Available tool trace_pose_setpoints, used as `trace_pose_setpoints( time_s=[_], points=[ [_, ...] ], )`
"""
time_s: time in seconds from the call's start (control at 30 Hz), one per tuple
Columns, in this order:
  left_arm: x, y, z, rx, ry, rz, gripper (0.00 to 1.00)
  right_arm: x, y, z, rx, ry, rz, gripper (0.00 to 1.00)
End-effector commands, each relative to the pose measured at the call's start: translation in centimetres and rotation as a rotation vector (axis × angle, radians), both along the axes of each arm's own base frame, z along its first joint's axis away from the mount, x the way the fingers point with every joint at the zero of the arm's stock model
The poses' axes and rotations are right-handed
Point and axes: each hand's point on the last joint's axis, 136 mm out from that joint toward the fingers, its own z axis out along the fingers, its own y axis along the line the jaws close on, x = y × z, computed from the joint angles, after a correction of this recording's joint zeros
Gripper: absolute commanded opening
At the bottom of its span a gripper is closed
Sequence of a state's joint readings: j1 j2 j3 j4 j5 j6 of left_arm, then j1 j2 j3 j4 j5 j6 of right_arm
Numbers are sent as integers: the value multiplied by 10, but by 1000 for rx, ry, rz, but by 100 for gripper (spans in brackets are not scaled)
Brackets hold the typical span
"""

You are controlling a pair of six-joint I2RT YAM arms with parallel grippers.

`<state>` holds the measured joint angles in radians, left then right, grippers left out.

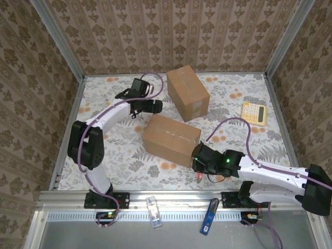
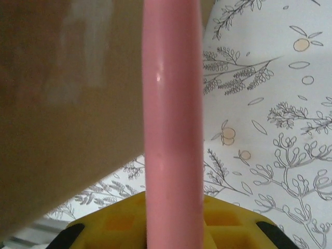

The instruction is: Unpack the express box

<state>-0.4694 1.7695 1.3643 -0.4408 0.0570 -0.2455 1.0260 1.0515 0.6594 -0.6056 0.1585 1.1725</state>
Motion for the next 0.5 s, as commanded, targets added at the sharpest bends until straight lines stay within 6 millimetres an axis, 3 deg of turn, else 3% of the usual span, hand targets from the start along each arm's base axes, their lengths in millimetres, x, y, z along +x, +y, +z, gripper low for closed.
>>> trace_pose_setpoints(
  time_s=[0.0,0.23,0.47],
  points=[
    [-20,10,1,-7,11,7,93,23,7,23,41,-104,-86,0],
    [-58,39,-9,7,35,84,93,37,11,35,64,-151,-116,0],
    [-100,67,-21,1,55,172,93,62,31,46,106,-190,-106,0]
  ],
)
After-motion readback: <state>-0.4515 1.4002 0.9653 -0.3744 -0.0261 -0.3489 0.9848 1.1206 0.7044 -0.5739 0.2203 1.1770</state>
